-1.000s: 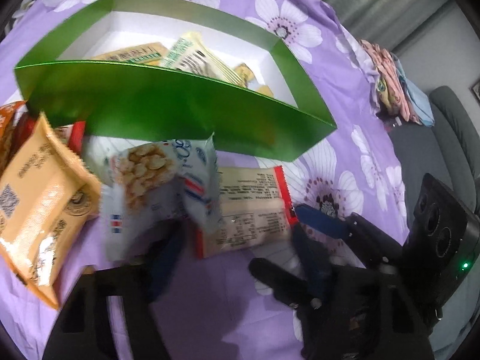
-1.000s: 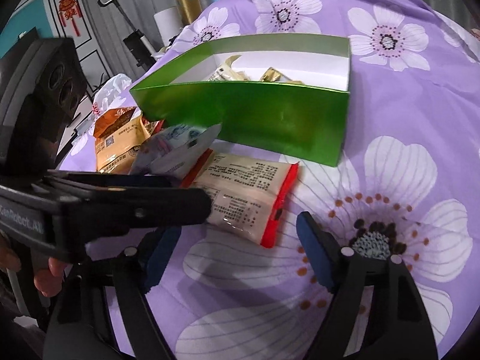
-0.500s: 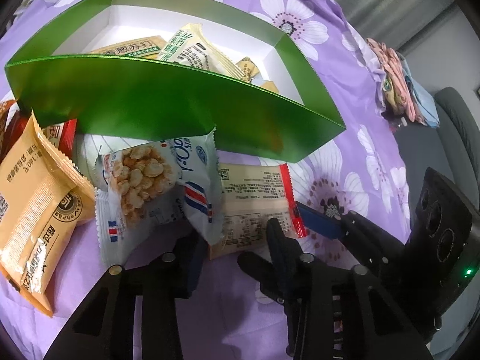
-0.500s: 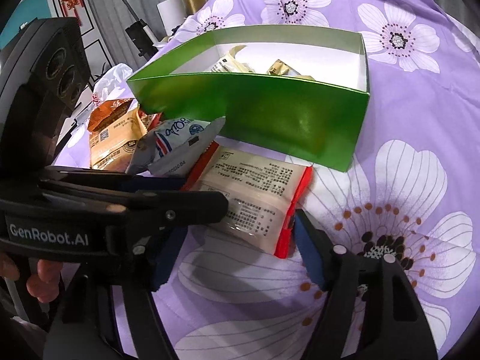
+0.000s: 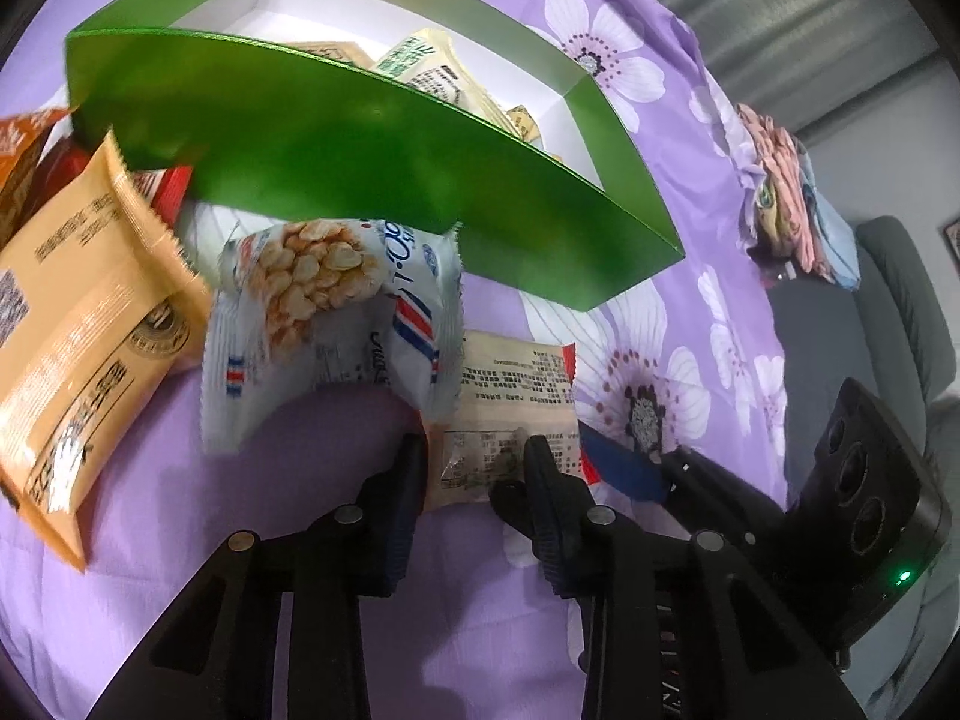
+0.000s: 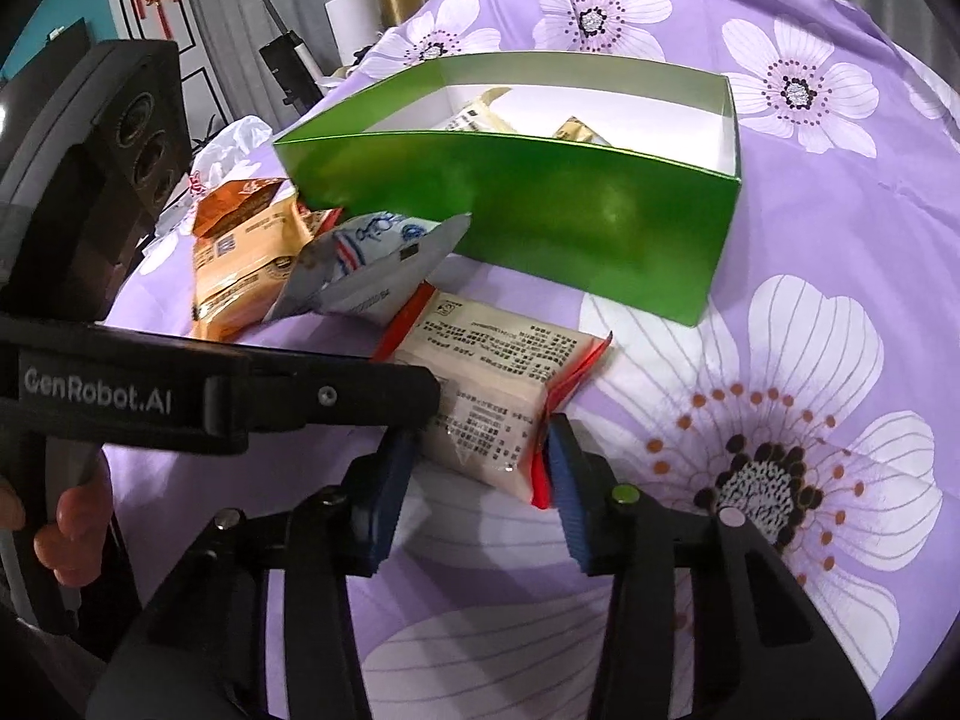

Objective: Organize snacks
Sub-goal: 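Grasp the red-edged white packet with the right gripper and lift it, then carry the red-edged packet over the green box and open the right gripper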

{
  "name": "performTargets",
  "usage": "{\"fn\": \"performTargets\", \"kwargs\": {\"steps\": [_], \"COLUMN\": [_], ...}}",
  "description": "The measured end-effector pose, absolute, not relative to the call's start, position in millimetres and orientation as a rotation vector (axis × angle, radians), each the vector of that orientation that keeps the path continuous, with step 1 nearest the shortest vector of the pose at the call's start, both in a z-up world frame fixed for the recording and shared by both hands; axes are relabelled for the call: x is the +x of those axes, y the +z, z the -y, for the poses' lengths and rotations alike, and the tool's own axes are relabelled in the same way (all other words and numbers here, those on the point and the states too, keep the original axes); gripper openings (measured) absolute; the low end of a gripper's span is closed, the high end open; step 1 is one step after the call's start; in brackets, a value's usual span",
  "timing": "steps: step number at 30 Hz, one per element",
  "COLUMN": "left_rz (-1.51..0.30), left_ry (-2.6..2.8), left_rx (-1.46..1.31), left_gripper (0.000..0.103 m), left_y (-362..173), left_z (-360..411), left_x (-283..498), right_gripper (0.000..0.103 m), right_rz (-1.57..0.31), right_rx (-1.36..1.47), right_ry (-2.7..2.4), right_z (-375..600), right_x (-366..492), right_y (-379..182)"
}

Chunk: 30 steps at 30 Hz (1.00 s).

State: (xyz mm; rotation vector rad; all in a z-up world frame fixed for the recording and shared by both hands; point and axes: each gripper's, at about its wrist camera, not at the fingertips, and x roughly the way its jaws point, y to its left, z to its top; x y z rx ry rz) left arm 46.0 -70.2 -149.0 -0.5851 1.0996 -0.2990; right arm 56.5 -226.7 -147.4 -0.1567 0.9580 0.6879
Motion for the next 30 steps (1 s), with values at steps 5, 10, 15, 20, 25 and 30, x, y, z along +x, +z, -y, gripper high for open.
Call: {"fn": "performTargets", "kwargs": {"steps": [5, 10, 15, 20, 25, 30], "left_rz": [-1.092, -1.088, -1.065, -1.024, -0.984, -0.942], "left_ry": [-0.294, -0.286, -0.286, -0.286, -0.285, -0.283], "left_rx": [-0.544, -0.528, -0.492, -0.461, -0.439, -0.417], "left_gripper": [0.029, 0.029, 0.029, 0.029, 0.029, 0.029], "left_y": [-144.0, -140.3, -130.0, -111.8, -94.8, -77.5], "left_z": [74.6, 76.6, 80.6, 82.7, 84.4, 84.6], "left_x": [42.2, 38.2, 30.5, 21.9, 13.5, 6.6], "right_gripper": [0.035, 0.033, 0.033, 0.031, 0.031, 0.031], "right_rz": [-0.946, -0.939, -0.926, -0.886, -0.847, -0.798], "right_rx": [-0.14, -0.128, -0.137, -0.132, -0.134, -0.133], "right_ry": [0.686, 0.676, 0.672, 0.667, 0.668, 0.669], "right_z": [228.0, 228.6, 227.8, 230.2, 231.9, 233.5], "right_x": [46.6, 41.3, 34.5, 25.0, 19.1, 10.7], "right_y": [-145.8, -143.5, -137.0, -121.3, -105.5, -87.6]}}
